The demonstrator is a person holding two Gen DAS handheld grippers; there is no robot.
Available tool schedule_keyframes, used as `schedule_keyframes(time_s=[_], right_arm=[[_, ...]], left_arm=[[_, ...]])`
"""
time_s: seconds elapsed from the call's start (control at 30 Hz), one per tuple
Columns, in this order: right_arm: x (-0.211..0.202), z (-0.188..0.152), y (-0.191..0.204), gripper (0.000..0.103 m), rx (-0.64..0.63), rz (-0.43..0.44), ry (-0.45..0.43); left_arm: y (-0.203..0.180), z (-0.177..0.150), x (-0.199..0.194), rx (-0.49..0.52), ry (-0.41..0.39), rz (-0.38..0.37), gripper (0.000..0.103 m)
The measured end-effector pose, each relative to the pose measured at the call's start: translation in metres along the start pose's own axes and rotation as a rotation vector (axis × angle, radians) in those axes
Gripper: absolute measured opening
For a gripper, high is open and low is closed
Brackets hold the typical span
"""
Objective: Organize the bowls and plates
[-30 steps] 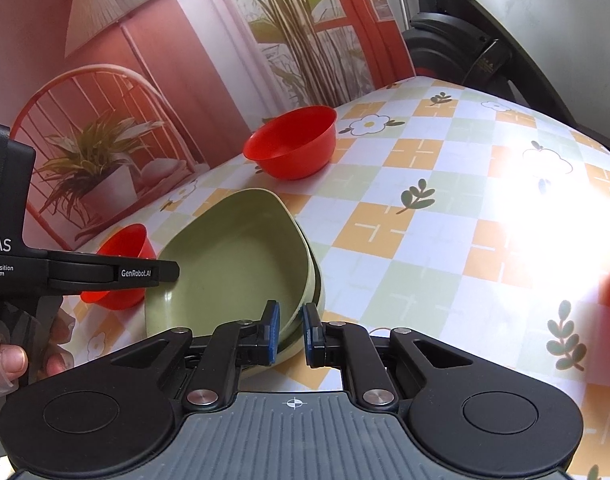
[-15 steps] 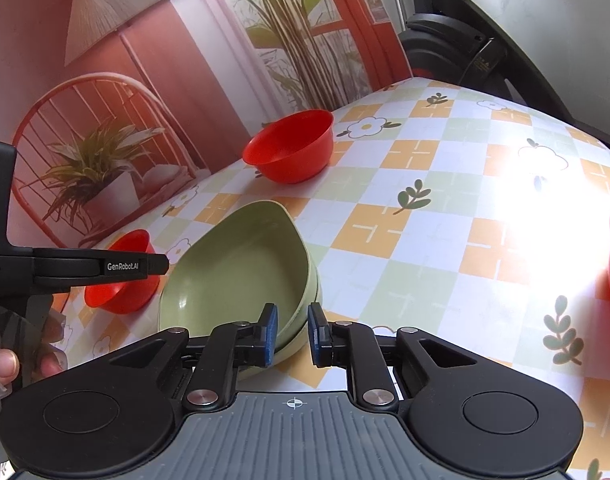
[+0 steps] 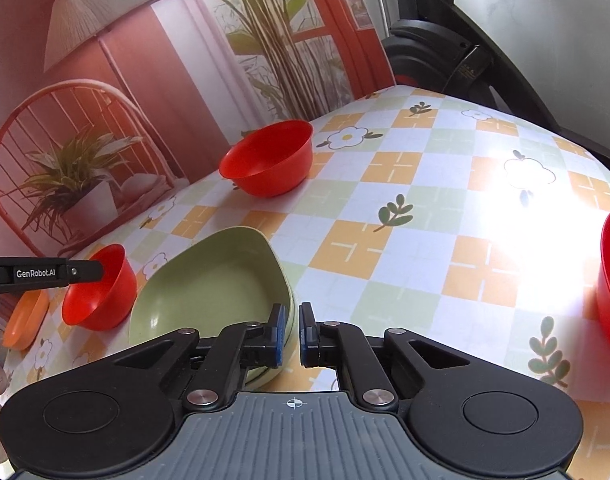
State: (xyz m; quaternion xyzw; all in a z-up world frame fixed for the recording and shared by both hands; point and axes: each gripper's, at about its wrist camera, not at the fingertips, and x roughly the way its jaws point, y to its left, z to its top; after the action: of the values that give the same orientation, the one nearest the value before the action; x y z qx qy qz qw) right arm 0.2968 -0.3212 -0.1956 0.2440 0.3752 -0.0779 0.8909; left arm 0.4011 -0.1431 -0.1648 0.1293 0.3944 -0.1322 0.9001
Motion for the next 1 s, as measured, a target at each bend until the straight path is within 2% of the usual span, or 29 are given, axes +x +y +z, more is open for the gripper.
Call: schedule_keyframes(time_s=[0.13, 0.23, 0.4, 0.53, 0.8, 1.0], right_arm=[[-0.012, 0.009, 0.016, 0.009, -0.033, 0.024, -0.041], [-0.02, 0.021, 0.036, 0.009, -0.077, 0.055, -0.068], [-0.03, 0.041, 0.082, 0.009, -0.145, 0.123, -0.117], [-0.027, 0.053, 0.126, 0.009, -0.184, 0.182, -0.139], [0.004, 0.047, 0.211, 0.01, -0.252, 0.267, -0.089], [0.04, 0.025, 0.277, 0.011, -0.325, 0.308, -0.017]], left_arm=[[0.025, 0.003, -0.012, -0.039, -0.023, -0.003, 0.014], [0.056, 0.006, -0.028, -0.065, -0.063, 0.023, 0.014], [0.132, 0.011, -0.062, -0.146, -0.142, 0.077, 0.014], [0.192, 0.013, -0.085, -0.155, -0.166, 0.206, 0.014], [0.295, -0.004, -0.104, -0.241, -0.16, 0.31, 0.014], [0.347, -0.029, -0.075, -0.312, -0.123, 0.3, 0.02]])
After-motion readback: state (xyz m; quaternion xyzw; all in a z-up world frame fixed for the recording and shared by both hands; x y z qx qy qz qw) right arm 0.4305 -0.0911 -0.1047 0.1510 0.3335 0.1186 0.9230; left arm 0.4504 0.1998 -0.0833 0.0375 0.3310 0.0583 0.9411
